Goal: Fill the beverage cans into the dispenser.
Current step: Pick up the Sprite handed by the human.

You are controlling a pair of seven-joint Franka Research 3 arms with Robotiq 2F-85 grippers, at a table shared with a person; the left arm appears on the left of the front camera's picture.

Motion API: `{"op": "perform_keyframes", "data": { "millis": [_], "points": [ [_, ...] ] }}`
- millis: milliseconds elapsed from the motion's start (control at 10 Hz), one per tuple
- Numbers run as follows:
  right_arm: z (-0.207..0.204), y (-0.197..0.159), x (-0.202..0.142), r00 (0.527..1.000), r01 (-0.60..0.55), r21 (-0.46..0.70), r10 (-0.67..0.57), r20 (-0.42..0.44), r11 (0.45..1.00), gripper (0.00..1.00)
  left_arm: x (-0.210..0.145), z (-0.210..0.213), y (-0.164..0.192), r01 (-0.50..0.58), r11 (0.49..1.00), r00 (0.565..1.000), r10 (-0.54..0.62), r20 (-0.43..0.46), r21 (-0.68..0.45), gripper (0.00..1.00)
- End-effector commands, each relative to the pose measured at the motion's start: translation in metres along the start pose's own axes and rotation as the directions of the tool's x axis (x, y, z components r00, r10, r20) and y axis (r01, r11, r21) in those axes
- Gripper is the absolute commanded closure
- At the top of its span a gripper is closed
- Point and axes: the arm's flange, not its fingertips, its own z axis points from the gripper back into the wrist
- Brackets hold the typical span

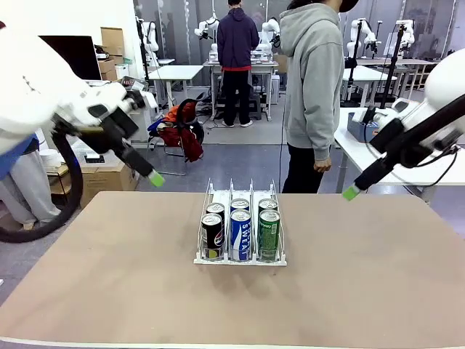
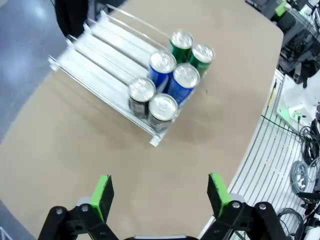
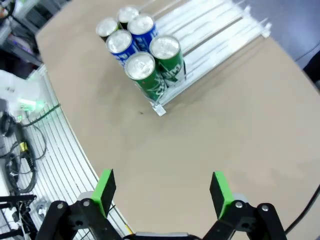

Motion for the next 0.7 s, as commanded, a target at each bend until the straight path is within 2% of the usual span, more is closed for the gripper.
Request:
{"op": "perform_keyframes", "data": {
  "millis": [0, 200, 300, 400, 600],
  "points": [
    [0.033, 0.001, -0.003, 0.996, -0.089, 0.037, 0.088, 0.018, 0.995, 0.00, 0.003, 0.020, 0.004, 0.020, 0.999, 0.999, -0.021, 0.047, 0.034, 0.00],
    [0.050, -0.004, 0.002, 0.996, -0.067, -0.018, 0.068, 0.053, 0.998, 0.00, 0.008, 0.029, 0.016, 0.012, 0.998, 0.999, -0.015, 0.045, 0.062, 0.00],
    [0.039, 0.001, 0.001, 0.997, -0.034, -0.126, 0.042, 0.063, 0.991, 0.00, 0.001, 0.008, 0.008, -0.036, 0.982, 0.999, 0.031, 0.030, 0.186, 0.00],
    [0.054, 0.004, 0.004, 0.997, -0.062, -0.002, 0.062, 0.043, 0.998, 0.00, 0.010, 0.038, 0.011, 0.000, 0.998, 0.998, -0.004, 0.056, 0.064, 0.00],
    [0.054, 0.004, 0.004, 0.997, -0.062, -0.002, 0.062, 0.043, 0.998, 0.00, 0.010, 0.038, 0.011, 0.000, 0.998, 0.998, -0.004, 0.056, 0.064, 0.00]
  ]
}}
